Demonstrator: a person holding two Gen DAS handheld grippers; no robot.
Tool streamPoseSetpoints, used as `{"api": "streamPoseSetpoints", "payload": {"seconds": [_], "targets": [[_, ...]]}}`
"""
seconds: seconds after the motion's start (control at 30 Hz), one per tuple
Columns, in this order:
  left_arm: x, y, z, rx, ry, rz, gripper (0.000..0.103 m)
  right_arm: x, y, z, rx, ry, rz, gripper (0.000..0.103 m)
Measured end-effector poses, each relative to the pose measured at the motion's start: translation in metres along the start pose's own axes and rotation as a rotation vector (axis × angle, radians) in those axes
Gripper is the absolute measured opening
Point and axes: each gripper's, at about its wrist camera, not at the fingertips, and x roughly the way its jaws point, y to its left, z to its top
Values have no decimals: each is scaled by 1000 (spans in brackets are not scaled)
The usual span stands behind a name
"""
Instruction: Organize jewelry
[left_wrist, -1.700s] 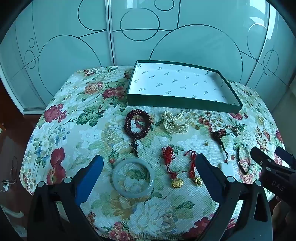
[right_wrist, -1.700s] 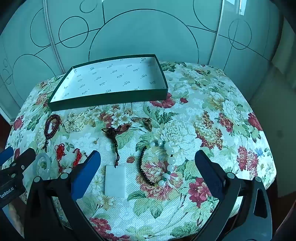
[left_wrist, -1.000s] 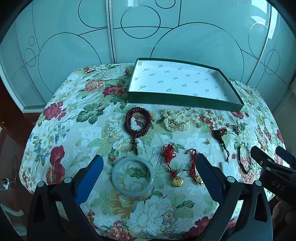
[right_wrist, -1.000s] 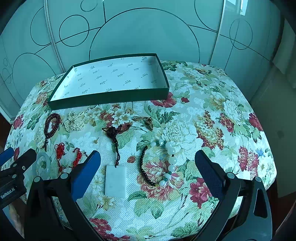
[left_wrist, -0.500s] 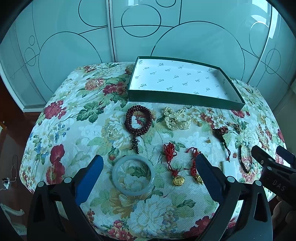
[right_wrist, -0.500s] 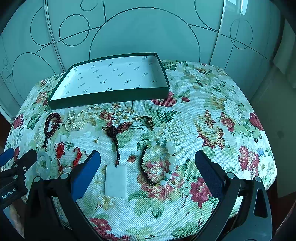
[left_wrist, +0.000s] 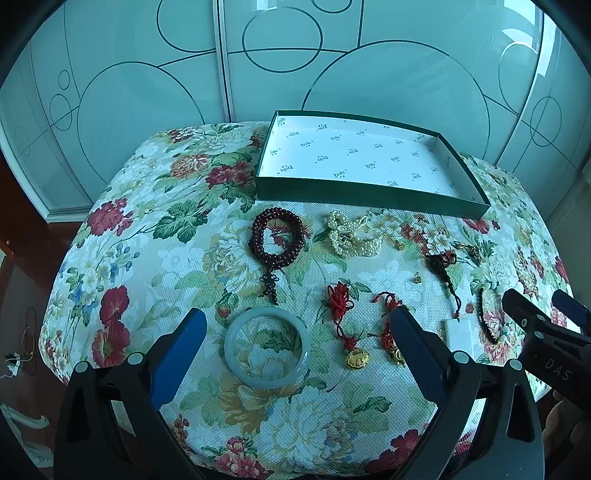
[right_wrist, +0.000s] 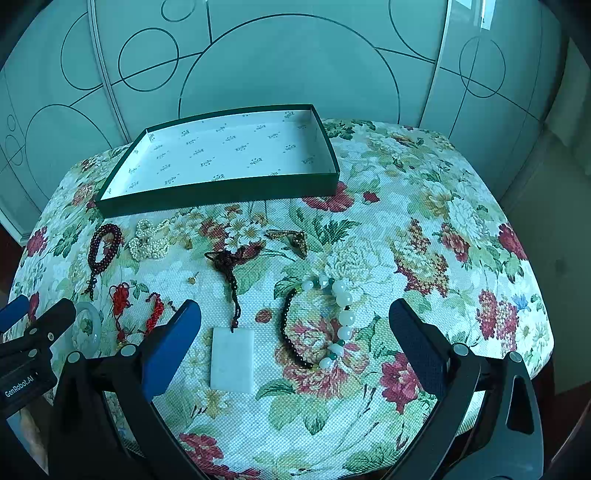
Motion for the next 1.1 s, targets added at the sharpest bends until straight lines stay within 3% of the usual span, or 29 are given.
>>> {"api": "streamPoseSetpoints", "payload": {"seconds": [1.1], "targets": [[3, 1, -4, 2, 7, 3, 99, 2, 1, 0, 1, 5, 0, 101]]}}
